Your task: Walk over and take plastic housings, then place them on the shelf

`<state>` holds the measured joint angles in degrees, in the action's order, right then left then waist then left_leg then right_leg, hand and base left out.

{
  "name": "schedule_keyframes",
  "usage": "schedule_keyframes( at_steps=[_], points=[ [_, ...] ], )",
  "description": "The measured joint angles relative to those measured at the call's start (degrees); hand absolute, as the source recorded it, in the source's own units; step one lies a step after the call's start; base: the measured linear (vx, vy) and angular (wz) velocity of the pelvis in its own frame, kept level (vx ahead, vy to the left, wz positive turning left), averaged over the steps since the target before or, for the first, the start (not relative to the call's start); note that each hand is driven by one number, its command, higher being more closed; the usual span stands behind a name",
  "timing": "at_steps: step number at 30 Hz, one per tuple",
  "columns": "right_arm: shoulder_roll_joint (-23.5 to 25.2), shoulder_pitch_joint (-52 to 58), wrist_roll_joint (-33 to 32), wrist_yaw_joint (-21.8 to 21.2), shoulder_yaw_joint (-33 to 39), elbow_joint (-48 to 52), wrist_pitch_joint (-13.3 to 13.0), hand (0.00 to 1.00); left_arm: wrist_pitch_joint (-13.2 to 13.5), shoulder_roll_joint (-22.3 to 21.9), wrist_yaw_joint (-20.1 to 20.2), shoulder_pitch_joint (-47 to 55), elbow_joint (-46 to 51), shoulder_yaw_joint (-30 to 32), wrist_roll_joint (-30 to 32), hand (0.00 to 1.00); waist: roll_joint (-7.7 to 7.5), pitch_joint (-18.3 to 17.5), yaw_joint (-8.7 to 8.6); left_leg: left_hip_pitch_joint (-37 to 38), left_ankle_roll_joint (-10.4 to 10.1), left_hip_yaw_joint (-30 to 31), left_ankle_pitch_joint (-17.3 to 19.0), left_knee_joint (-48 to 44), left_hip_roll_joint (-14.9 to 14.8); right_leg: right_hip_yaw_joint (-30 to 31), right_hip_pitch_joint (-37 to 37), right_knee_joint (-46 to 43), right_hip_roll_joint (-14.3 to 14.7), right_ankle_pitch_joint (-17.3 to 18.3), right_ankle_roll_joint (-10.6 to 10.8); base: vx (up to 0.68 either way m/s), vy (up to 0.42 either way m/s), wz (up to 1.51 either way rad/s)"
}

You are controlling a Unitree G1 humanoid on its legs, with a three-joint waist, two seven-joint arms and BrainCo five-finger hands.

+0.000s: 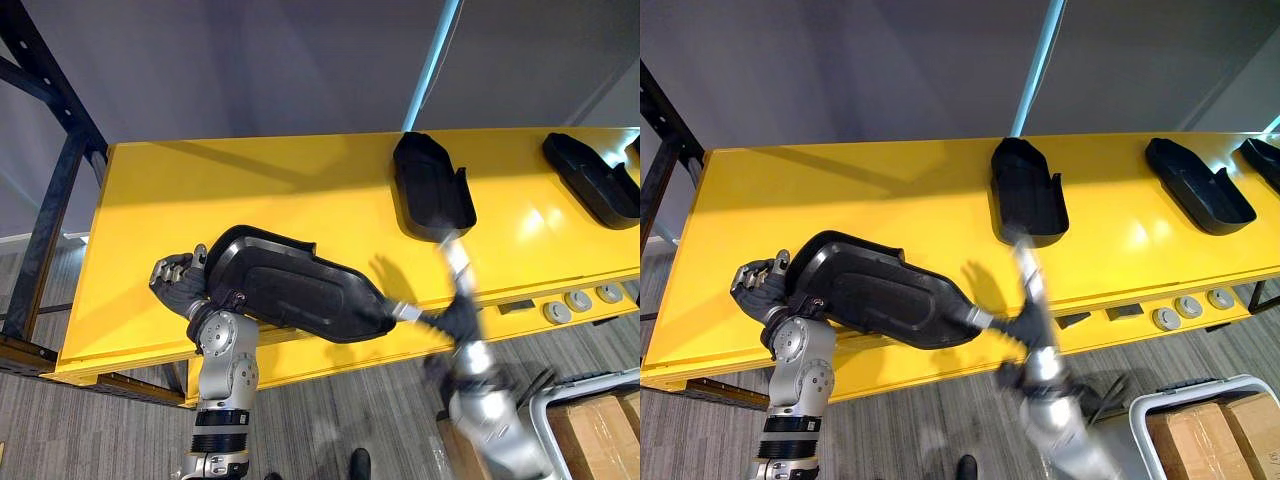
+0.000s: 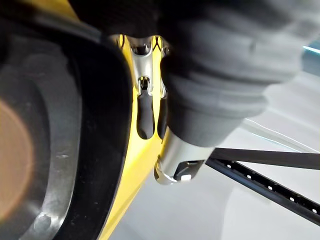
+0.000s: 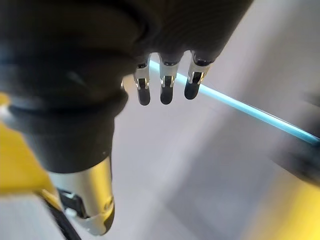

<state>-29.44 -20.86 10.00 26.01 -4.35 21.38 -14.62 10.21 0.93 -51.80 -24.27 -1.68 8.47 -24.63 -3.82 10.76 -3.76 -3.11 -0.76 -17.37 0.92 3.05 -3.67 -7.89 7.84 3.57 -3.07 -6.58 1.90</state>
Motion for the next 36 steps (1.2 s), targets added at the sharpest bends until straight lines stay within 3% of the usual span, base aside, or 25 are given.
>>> schedule_keyframes(
  at_steps=[7,14,15,18,22,26,32,34,35,36],
  points=[
    [-6.46,-8.35,-3.04,0.14,0.59,-5.06,-0.27,0.0,1.68,0.02,3.68,0.41,-0.23,0.78,-2.23,1.0,0.02,-0.02,0.57,0.45,-0.14,0.01,-0.15,0.64,-0.09,0.64,-0.06,0.0,0.01,0.0,0.01,0.0,-0.002,0.0],
    [-8.75,-11.38,-2.64,0.04,0.02,-6.83,0.52,0.0,1.84,0.14,5.95,2.31,-0.6,0.69,-2.24,1.0,0.09,-0.13,0.54,1.21,-0.05,0.53,-0.26,0.66,-0.04,0.31,-1.03,0.03,-0.09,-0.02,0.04,-0.01,-0.001,0.03],
    [-8.74,-10.95,-2.51,0.05,1.28,-6.54,0.56,0.0,1.68,0.07,6.03,2.45,-0.46,0.62,-2.21,0.0,0.11,-0.19,0.51,1.18,0.0,0.76,-0.34,0.68,0.0,0.11,-1.07,0.03,-0.15,-0.02,0.04,-0.02,0.0,0.08],
    [-8.71,-8.21,-2.54,0.07,7.62,-6.07,0.34,0.0,-0.02,-0.2,6.02,3.36,2.54,0.3,0.02,0.0,0.11,-0.32,0.37,1.11,0.0,1.59,-0.56,0.79,0.24,-0.54,-1.33,0.05,-0.22,-0.01,0.04,-0.03,0.007,0.13],
    [-6.19,2.6,-2.95,-1.6,15.56,-2.58,-2.01,0.0,-0.73,1.98,7.86,6.79,14.77,-0.51,13.91,0.0,0.81,-1.81,0.33,1.44,-0.02,1.65,-0.57,0.78,0.21,-0.53,-1.81,0.25,-0.16,0.01,0.05,0.0,0.0,0.0],
    [-2.23,11.75,-3.19,-6.61,16.51,0.23,-3.87,0.0,-0.74,7.51,10.24,6.49,20.75,0.77,23.85,0.0,2.92,-3.18,-0.01,2.61,-0.03,1.9,-0.57,0.8,0.2,-0.64,-3.06,0.29,-0.21,0.08,0.12,-0.01,-0.001,0.02],
    [5.61,22.39,-8.23,-14.46,22.22,2.03,-4.89,0.0,-0.05,22.5,14.9,7.2,26.02,8.67,35.73,0.0,4.56,-4.56,-0.22,3.0,-0.29,3.47,-0.44,1.4,0.19,-1.52,-3.69,0.3,-0.2,0.42,0.47,-0.07,-0.011,0.09],
    [7.33,24.65,-10.43,-16.59,26.35,2.7,-5.44,0.0,3.21,31.26,19.56,11.16,28.22,11.35,36.11,0.0,4.92,-5.51,-0.13,2.96,-0.47,3.88,-0.34,1.84,0.11,-2.04,-3.7,0.48,-0.19,0.41,0.46,-0.05,-0.002,0.11],
    [7.6,25.22,-10.9,-16.91,27.31,2.72,-5.55,0.0,4.19,33.37,20.9,12.55,28.83,11.83,36.14,0.0,4.93,-5.87,0.02,2.88,-0.49,3.91,-0.33,1.84,0.02,-2.06,-3.72,0.64,-0.21,0.41,0.46,-0.03,-0.003,0.06],
    [8.01,25.96,-11.86,-17.84,29.07,2.77,-5.66,0.0,6.82,37.03,24.84,15.96,29.93,13.25,35.99,0.0,5.06,-6.47,0.15,2.73,-0.51,4.13,-0.32,1.84,0.11,-2.18,-3.74,0.83,-0.29,0.4,0.46,-0.01,0.001,0.05]
  ],
)
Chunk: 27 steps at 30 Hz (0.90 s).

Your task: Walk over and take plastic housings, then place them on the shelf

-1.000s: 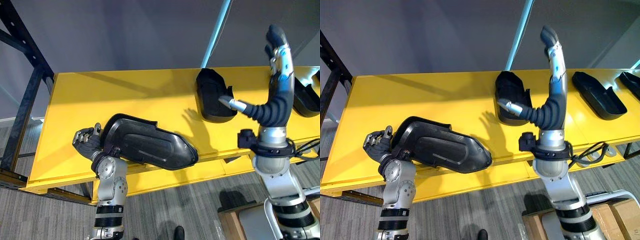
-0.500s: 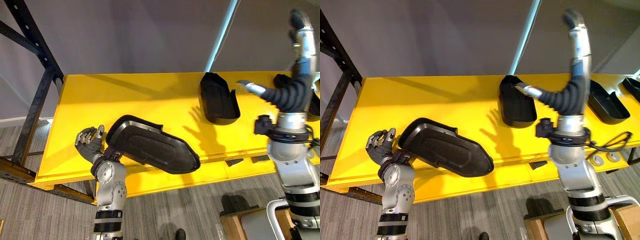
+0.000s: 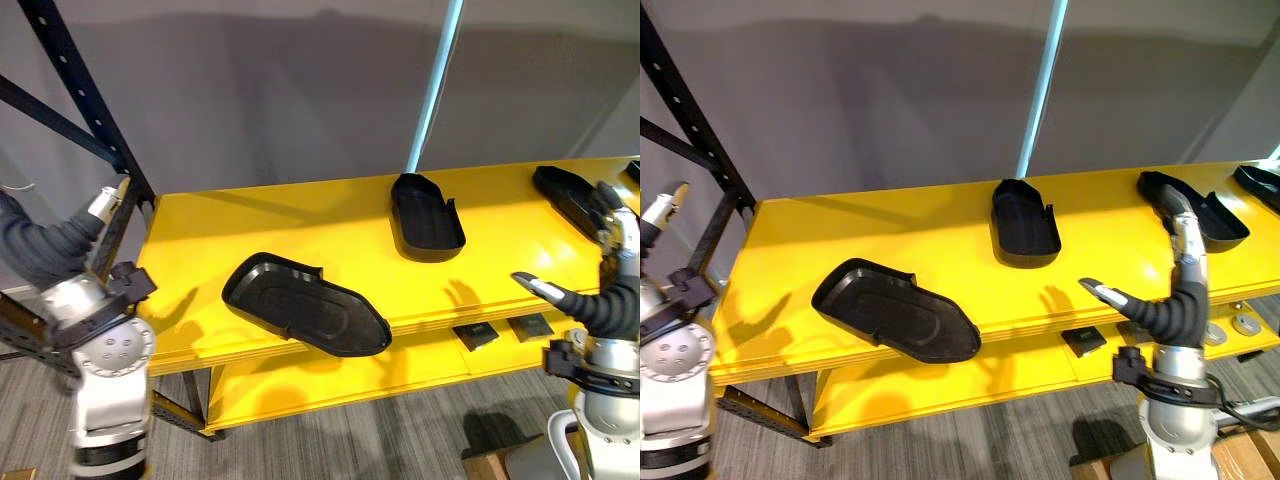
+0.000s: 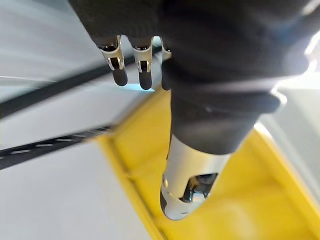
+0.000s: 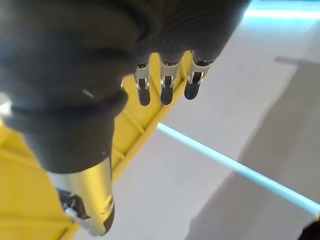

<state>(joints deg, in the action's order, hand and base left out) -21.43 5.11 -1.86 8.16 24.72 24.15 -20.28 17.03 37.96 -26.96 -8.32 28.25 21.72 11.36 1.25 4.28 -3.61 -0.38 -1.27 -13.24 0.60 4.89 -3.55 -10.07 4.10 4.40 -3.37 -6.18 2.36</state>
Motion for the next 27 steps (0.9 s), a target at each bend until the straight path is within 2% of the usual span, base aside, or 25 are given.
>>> schedule_keyframes(
  at_steps=[1,4,6,9,13,16,21,27],
  points=[
    [0.4,0.65,-0.05,-0.58,1.83,0.01,-0.15,0.0,2.16,2.74,3.51,3.0,0.24,0.47,-0.07,0.0,0.13,-0.62,0.34,-0.17,0.0,0.12,0.0,-0.01,0.11,-0.06,0.02,0.21,-0.1,-0.01,0.0,-0.01,0.004,0.06],
    [1.86,1.5,-0.19,-1.16,4.53,0.34,-0.26,0.0,4.4,5.22,9.44,7.35,0.05,0.35,-0.1,0.0,0.33,-0.94,0.98,-0.52,0.0,0.46,-0.02,-0.13,0.25,-0.31,0.12,0.32,-0.26,-0.02,0.01,-0.01,0.008,0.06],
    [3.05,2.01,-0.45,-1.45,6.26,0.46,-0.34,0.0,4.87,5.74,14.87,11.31,-1.14,0.27,-0.04,0.0,0.36,-0.93,1.09,-0.89,-0.09,0.86,-0.09,-0.16,0.24,-0.66,0.3,0.33,-0.28,-0.01,0.01,-0.01,-0.003,0.08],
    [4.63,2.46,-1.21,-1.4,8.12,2.36,-0.88,0.0,5.16,7.07,20.14,13.2,-3.51,-0.61,-0.1,0.0,0.46,-0.9,1.16,-2.34,-0.17,1.14,-0.26,-0.52,0.23,-1.09,1.47,0.33,-0.33,-0.02,0.01,0.0,-0.008,0.06],
    [6.65,2.57,-2.09,-1.42,8.2,2.51,-1.12,0.0,5.66,10.8,26.94,12.86,-6.84,-5.52,-0.08,0.0,0.79,-0.65,1.06,-3.0,-0.19,1.06,-0.58,-0.74,0.31,-0.87,2.14,0.32,-0.4,-0.02,0.01,0.01,-0.003,-0.02],
    [6.82,2.53,-2.08,-1.4,8.15,2.66,-1.12,0.0,5.9,12.02,29.74,11.73,-8.69,-9.35,-0.04,0.0,1.26,0.09,0.86,-4.41,-0.16,0.97,-0.59,-0.98,0.41,-0.6,3.53,0.29,-0.5,-0.05,0.01,-0.01,-0.006,-0.05],
    [8.31,1.29,-2.09,-1.36,7.76,4.58,-1.13,0.0,5.63,12.1,31.13,4.54,-12.71,-17.54,0.1,0.0,1.26,2.66,0.87,-6.35,-0.14,0.62,-0.61,-1.13,0.37,-0.1,5.7,0.23,-0.3,-0.36,-0.14,-0.01,-0.01,-0.06],
    [8.74,-0.57,-2.08,-0.55,5.09,5.09,-1.11,0.0,4.62,13.34,33.52,-1.76,-14.94,-27.15,2.4,0.0,1.29,6.25,-0.05,-6.96,-0.1,-0.99,-0.63,-1.21,0.28,1.66,7.05,0.23,-0.25,-0.51,-0.12,0.02,-0.015,-0.15]
  ],
)
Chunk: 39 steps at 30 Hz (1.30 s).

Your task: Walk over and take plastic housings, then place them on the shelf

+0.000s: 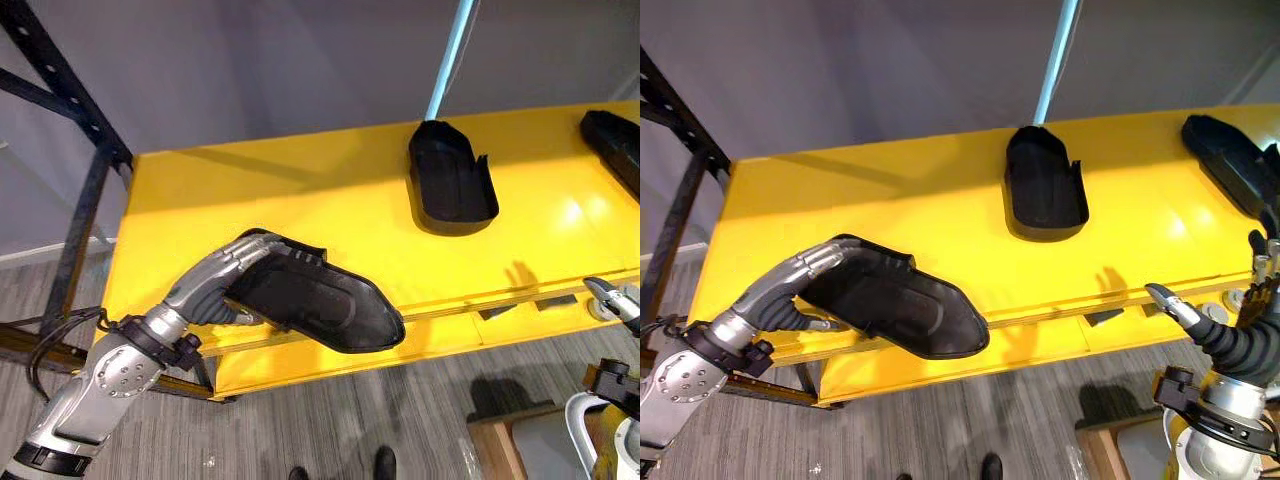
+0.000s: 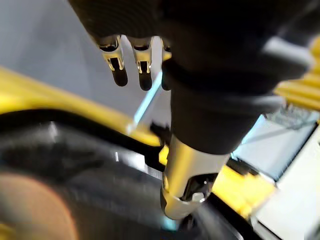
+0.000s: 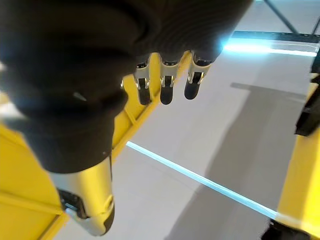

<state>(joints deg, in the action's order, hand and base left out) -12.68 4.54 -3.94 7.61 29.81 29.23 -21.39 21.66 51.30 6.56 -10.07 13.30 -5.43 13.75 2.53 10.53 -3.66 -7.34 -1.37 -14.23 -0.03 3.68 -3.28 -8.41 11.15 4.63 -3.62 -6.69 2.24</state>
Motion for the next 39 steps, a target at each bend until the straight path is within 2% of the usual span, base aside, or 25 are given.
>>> schedule_keyframes(
  at_steps=[4,5,10,15,20,24,26,27,29,31,34,38,39],
  points=[
    [0.21,0.01,0.01,0.4,-1.63,1.86,0.01,0.0,-0.26,0.5,1.23,-5.16,-3.25,-6.81,2.38,0.0,0.06,1.07,-0.48,-0.19,0.0,-0.36,0.0,0.0,-0.2,0.31,0.4,0.01,0.08,0.01,0.0,0.04,-0.018,-0.07],
    [0.25,-0.53,0.01,0.45,-1.85,2.01,0.01,0.0,-0.62,0.5,1.7,-6.98,-4.96,-9.52,3.56,1.0,0.07,1.68,-0.84,-0.21,-0.01,-0.42,0.01,0.0,-0.23,0.37,0.45,0.01,0.1,0.01,-0.01,0.03,-0.022,-0.04],
    [2.6,-0.41,0.04,0.96,-2.62,2.07,0.05,0.0,-0.86,0.32,1.78,-12.99,-6.88,-13.78,6.73,1.0,0.03,2.31,-0.7,-0.3,-0.02,-0.92,0.02,-0.05,-0.23,0.8,0.67,0.0,0.08,0.02,-0.01,0.01,-0.01,-0.02],
    [4.63,-0.25,0.05,1.25,-3.55,2.84,0.07,0.0,-0.89,-0.29,2.45,-14.43,-8.4,-15.04,6.86,1.0,0.07,2.47,-1.01,0.16,-0.06,-1.4,0.05,-0.05,-0.23,1.35,0.54,-0.11,0.09,0.03,0.01,-0.01,-0.011,-0.05],
    [6.42,0.13,0.17,1.22,-3.94,2.84,0.27,0.0,-2.16,-6.71,0.67,-14.12,-12.43,-11.26,10.3,1.0,0.14,2.61,-1.19,0.91,-0.08,-1.33,0.06,-0.09,-0.3,1.34,-0.19,-0.15,0.26,0.02,0.01,0.0,0.0,0.0],
    [7.49,0.55,0.27,0.36,-4.04,2.75,1.58,0.0,-7.53,-12.01,0.17,-12.61,-14.58,-2.52,11.83,1.0,0.18,2.63,-1.33,1.25,-0.08,-1.39,0.06,-0.09,-0.41,1.48,-0.43,-0.15,0.47,-0.02,0.0,0.0,-0.004,-0.01],
    [8.86,0.82,0.3,-0.18,-4.06,1.86,2.77,0.0,-11.96,-16.64,-0.35,-10.86,-15.78,5.18,11.77,1.0,0.23,2.67,-1.17,2.39,-0.08,-1.46,0.06,-0.05,-0.56,1.54,-1.57,-0.09,0.65,0.0,0.0,0.03,-0.016,-0.04],
    [8.98,0.78,0.3,-0.44,-4.04,1.41,3.12,0.0,-13.14,-17.7,-0.59,-10.27,-15.77,7.04,11.46,1.0,0.24,2.67,-1.14,2.69,-0.08,-1.49,0.06,-0.02,-0.59,1.55,-1.85,-0.02,0.67,0.01,0.0,0.0,0.0,0.0],
    [9.16,0.76,0.52,-0.57,-4.05,0.98,4.83,0.0,-17.09,-20.56,-2.37,-9.33,-15.72,12.11,8.36,1.0,0.44,2.78,-0.91,3.16,-0.08,-1.35,0.06,-0.02,-0.67,1.47,-2.41,0.06,0.74,0.04,0.0,0.0,-0.004,0.02],
    [9.26,0.76,1.94,-1.02,-4.12,0.77,6.06,0.0,-19.61,-22.48,-3.0,-9.29,-15.76,15.25,5.86,1.0,0.55,2.84,-0.44,3.85,-0.08,-1.21,0.06,-0.01,-0.7,1.33,-3.21,0.06,0.73,0.04,-0.01,-0.01,-0.003,0.04],
    [9.27,0.73,2.26,-1.4,-4.14,0.77,7.24,0.0,-21.52,-23.74,-4.28,-9.17,-16.21,16.73,0.43,1.0,0.57,2.84,-0.31,4.87,-0.08,-0.72,0.06,0.08,-0.64,0.92,-4.4,0.07,0.65,0.14,0.1,-0.03,0.005,0.07],
    [9.28,1.03,2.26,-2.15,-4.86,0.68,8.4,0.0,-22.13,-24.01,-5.07,-9.51,-17.31,18.09,-6.4,1.0,0.62,2.8,-0.58,5.21,-0.08,0.18,0.06,0.09,-0.58,0.08,-5.17,0.07,0.56,0.13,0.1,-0.05,0.007,0.12],
    [9.27,1.03,2.26,-2.18,-5.7,0.65,8.95,0.0,-22.07,-23.94,-5.14,-9.79,-18.43,18.19,-9.67,1.0,0.66,2.75,-0.51,5.47,-0.08,0.22,0.06,0.1,-0.57,0.03,-5.44,0.07,0.55,0.12,0.1,-0.05,0.005,0.06]
  ],
)
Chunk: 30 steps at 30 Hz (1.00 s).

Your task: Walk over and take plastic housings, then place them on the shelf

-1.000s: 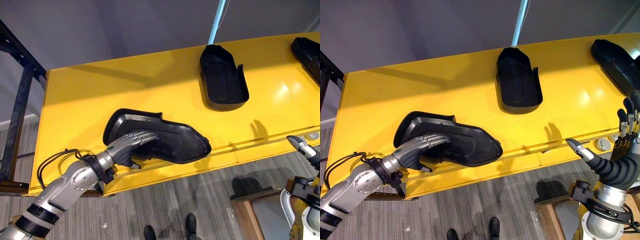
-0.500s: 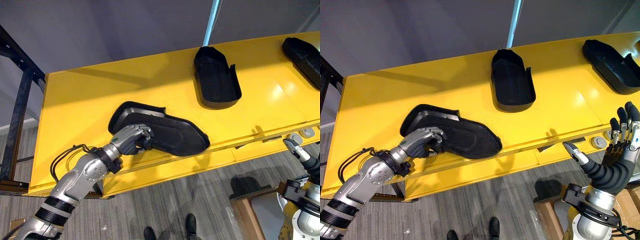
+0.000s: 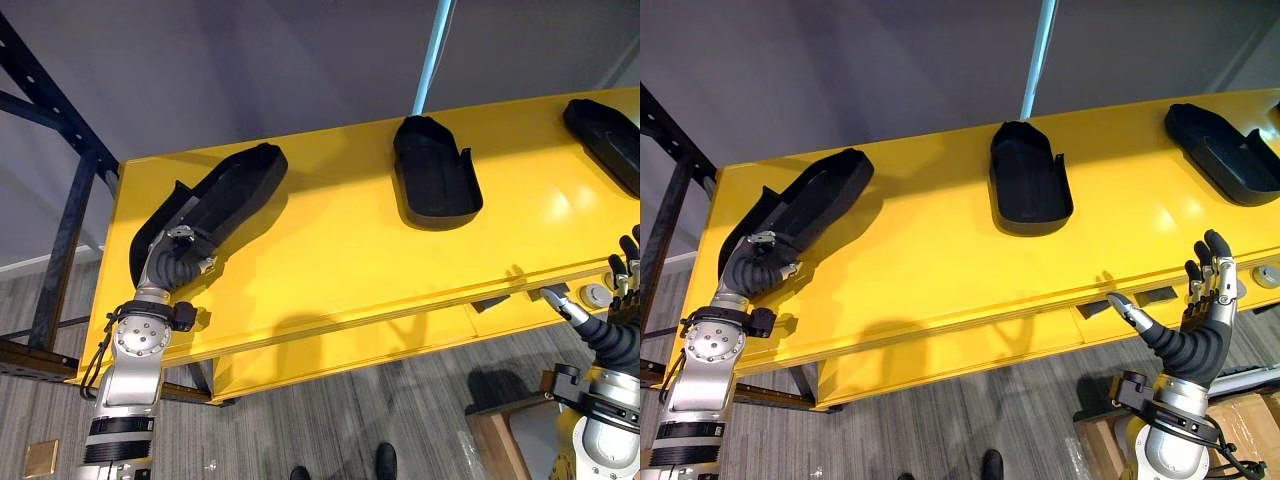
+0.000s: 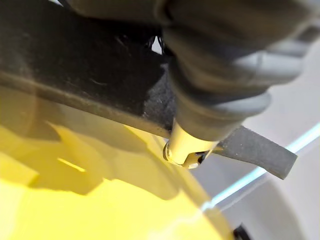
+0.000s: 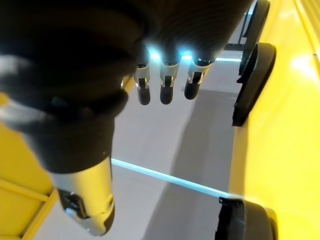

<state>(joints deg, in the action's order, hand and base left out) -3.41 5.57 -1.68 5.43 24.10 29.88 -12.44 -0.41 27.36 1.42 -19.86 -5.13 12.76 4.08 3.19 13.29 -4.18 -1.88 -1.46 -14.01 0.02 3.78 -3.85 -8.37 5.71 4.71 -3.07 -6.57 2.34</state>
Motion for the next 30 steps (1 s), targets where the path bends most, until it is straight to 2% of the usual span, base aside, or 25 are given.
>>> schedule_keyframes(
  at_steps=[2,4,5,6,8,12,14,17,22,30],
  points=[
    [0.0,-0.16,0.0,-0.02,-0.94,-0.08,0.09,0.0,0.16,0.51,-0.03,-1.36,-1.57,-0.12,-4.03,1.0,0.13,-0.08,0.17,0.0,0.0,0.09,0.0,0.02,0.01,-0.07,-0.02,0.0,-0.02,-0.06,-0.05,-0.05,0.006,0.03],
    [-0.03,-0.22,-0.04,0.02,-2.36,-0.18,0.39,0.0,0.3,2.45,-0.03,-3.73,-4.23,-2.28,-13.0,1.0,0.24,-0.27,0.18,0.0,-0.04,0.17,-0.03,0.02,0.01,-0.15,-0.04,0.0,-0.01,-0.21,-0.19,-0.05,0.003,0.02],
    [-0.05,-0.21,-0.04,0.03,-2.6,-0.19,0.45,0.0,0.34,3.01,-0.03,-4.49,-4.7,-3.19,-14.91,1.0,0.31,-0.35,0.22,0.0,-0.04,0.21,-0.03,0.02,0.01,-0.18,-0.05,0.0,-0.01,-0.24,-0.21,-0.04,0.003,0.03],
    [-0.18,-0.23,-0.04,0.07,-3.2,-0.24,0.58,0.0,0.33,4.0,-0.32,-5.94,-5.49,-5.87,-19.72,0.0,0.41,-0.67,0.22,-0.01,-0.04,0.26,-0.04,0.02,0.06,-0.23,-0.06,0.0,-0.06,-0.27,-0.2,-0.03,0.007,0.02],
    [-0.35,-0.23,-0.04,0.21,-5.37,-0.35,1.05,0.0,0.33,4.37,-1.31,-8.86,-7.07,-12.58,-28.31,0.0,0.43,-1.82,0.06,-0.01,-0.02,0.26,-0.07,0.02,0.17,-0.2,-0.06,0.0,-0.16,-0.3,-0.16,0.0,0.0,0.0],
    [-0.71,-0.68,-0.01,0.63,-8.83,-0.35,1.42,0.0,-1.17,1.31,-3.23,-14.44,-14.38,-21.42,-34.87,0.0,0.44,-2.08,-1.43,-0.02,0.07,0.28,-0.13,0.02,0.41,-0.16,-0.05,0.0,-0.28,-0.36,-0.11,0.0,0.0,0.0],
    [-0.75,-0.74,-0.01,0.9,-9.92,-0.36,1.71,0.0,-1.73,-0.47,-4.1,-17.91,-19.2,-23.79,-36.58,0.0,0.45,-2.08,-2.21,-0.02,0.1,0.22,-0.15,0.02,0.44,-0.07,-0.01,0.0,-0.24,-0.38,-0.12,0.0,0.0,0.0],
    [-1.61,-0.8,-0.02,1.56,-11.05,-0.37,2.17,0.0,-2.04,-1.34,-5.54,-23.75,-25.63,-25.66,-37.83,0.0,0.44,-2.11,-3.33,-0.02,0.15,0.04,-0.56,0.0,0.28,0.23,0.07,0.01,-0.29,-0.39,-0.13,-0.01,-0.004,-0.04],
    [-3.22,-1.08,-0.02,1.93,-11.06,-0.37,2.37,0.0,-1.79,-2.99,-7.69,-28.95,-34.27,-25.96,-38.79,0.0,0.44,-2.13,-4.19,-0.06,0.03,-0.12,-0.64,-0.02,0.01,0.52,0.21,0.03,-0.17,-0.55,-0.35,-0.01,-0.003,-0.02],
    [-3.21,-0.68,0.01,2.57,-11.25,-0.37,2.37,0.0,-1.35,-5.63,-11.94,-29.9,-36.87,-22.29,-39.12,0.0,0.37,-2.19,-4.43,-0.06,0.0,-0.51,-0.68,-0.03,0.04,1.13,0.49,0.08,0.07,-1.21,-0.54,-0.02,0.004,-0.03]
  ],
)
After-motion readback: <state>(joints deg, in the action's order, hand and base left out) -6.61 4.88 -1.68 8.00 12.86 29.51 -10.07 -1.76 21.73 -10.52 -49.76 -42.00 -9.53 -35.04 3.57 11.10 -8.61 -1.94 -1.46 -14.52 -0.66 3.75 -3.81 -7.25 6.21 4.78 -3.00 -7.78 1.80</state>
